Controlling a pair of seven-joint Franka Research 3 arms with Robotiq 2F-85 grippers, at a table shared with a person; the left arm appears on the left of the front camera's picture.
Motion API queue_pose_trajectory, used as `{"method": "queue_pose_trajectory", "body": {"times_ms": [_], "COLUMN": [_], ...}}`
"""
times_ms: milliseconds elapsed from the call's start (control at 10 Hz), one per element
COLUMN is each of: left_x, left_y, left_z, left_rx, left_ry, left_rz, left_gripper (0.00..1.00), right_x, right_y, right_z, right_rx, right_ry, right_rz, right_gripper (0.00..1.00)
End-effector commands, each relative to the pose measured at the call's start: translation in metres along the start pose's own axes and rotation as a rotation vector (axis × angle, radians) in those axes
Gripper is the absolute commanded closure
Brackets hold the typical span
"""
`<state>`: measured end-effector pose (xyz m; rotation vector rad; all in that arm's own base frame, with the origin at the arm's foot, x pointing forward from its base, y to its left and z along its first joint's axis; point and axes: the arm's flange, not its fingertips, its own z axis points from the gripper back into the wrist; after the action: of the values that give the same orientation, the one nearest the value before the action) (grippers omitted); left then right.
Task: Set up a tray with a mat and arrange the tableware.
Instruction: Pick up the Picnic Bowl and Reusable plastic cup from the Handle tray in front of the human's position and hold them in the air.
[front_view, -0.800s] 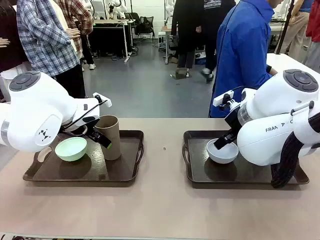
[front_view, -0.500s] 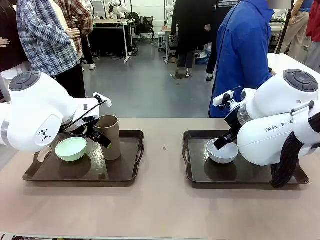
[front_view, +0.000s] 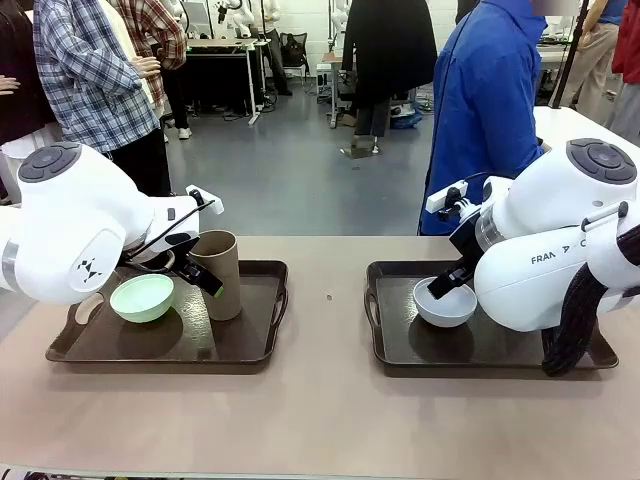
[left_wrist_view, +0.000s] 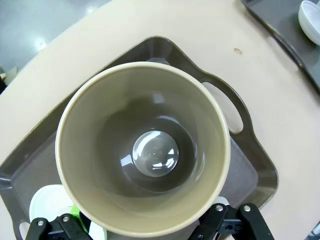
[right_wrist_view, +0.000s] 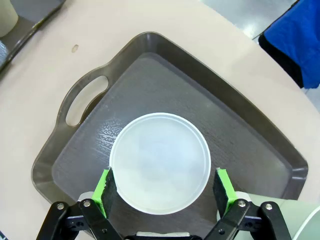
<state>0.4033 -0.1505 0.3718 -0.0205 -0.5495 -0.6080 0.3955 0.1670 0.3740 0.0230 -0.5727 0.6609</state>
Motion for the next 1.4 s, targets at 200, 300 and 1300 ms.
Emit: {"method": "queue_pose_trajectory", "body": {"times_ms": [200,300,1300], "left_x": [0.0,0.0,-0.11], "left_y": [0.0,0.0,-0.038], "left_z": [0.0,0.0,0.146], "left_rx": [0.0,0.0,-0.04], "left_ry": [0.0,0.0,0.161], "left_rz": [0.0,0.0,0.116], "left_gripper": [0.0,0.0,0.0], "right_x": [0.0,0.0,-0.133], "right_y": [0.0,0.0,0.083], "right_z": [0.0,0.0,0.091], "right_rx": [0.0,0.0,0.092], "right_ry": [0.0,0.0,0.22], "right_rz": [0.0,0.0,-0.16], "right_gripper": [0.0,0.0,0.0]}}
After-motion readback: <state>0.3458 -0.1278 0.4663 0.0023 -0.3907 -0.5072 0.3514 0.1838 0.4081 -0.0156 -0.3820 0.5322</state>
